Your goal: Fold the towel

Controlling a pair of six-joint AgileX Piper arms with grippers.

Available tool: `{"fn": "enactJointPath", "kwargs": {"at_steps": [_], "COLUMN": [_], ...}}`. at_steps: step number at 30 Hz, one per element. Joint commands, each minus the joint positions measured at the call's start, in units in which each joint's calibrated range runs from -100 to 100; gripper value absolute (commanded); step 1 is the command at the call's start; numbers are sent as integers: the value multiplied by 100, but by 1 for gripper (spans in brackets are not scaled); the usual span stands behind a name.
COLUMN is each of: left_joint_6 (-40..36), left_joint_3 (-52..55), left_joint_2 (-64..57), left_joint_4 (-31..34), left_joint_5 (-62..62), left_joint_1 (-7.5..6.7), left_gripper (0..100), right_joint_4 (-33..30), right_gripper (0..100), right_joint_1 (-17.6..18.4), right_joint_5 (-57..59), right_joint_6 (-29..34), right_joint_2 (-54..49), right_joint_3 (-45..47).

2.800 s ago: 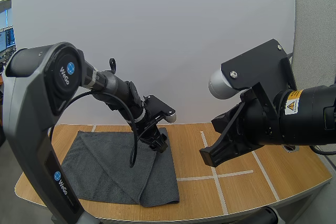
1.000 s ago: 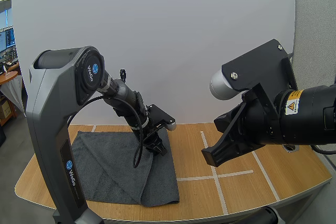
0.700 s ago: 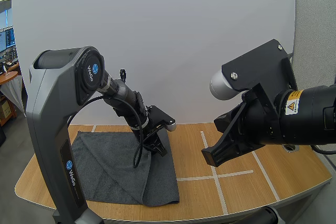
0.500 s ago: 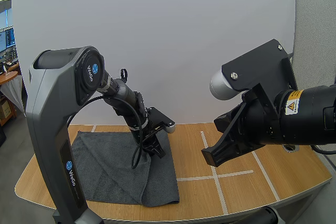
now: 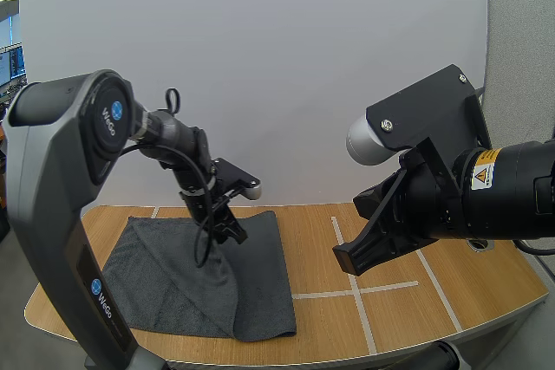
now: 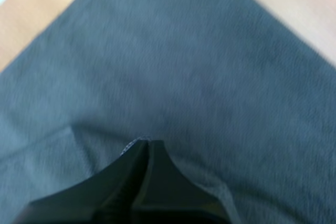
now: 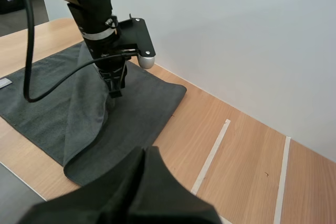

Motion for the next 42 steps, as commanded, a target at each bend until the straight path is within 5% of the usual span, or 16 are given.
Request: {"fn": "enactJointPath", "kwargs": {"at_steps": [1, 8, 23, 42], "left_joint_6": [150, 379, 1184, 1737], "left_joint_3": [304, 985, 1643, 1643], "left_joint_2": [-350, -1095, -2057, -2595], "left_joint_4": [16, 26, -8, -54], "left_joint_5": [-5, -117, -150, 230], "left_joint_1": [119, 459, 1498, 2182], "left_gripper": [0, 0, 0, 0], "right_joint_4": [6, 279, 481, 495], "right_gripper": [0, 0, 0, 0], "right_joint_1": [-14, -14, -14, -14], "right_joint_5": [0, 0, 0, 0], "right_joint_6": [14, 14, -5, -5], "right_joint_2": [-51, -51, -51, -51], "right_joint_3": [-3, -3, -3, -3]}}
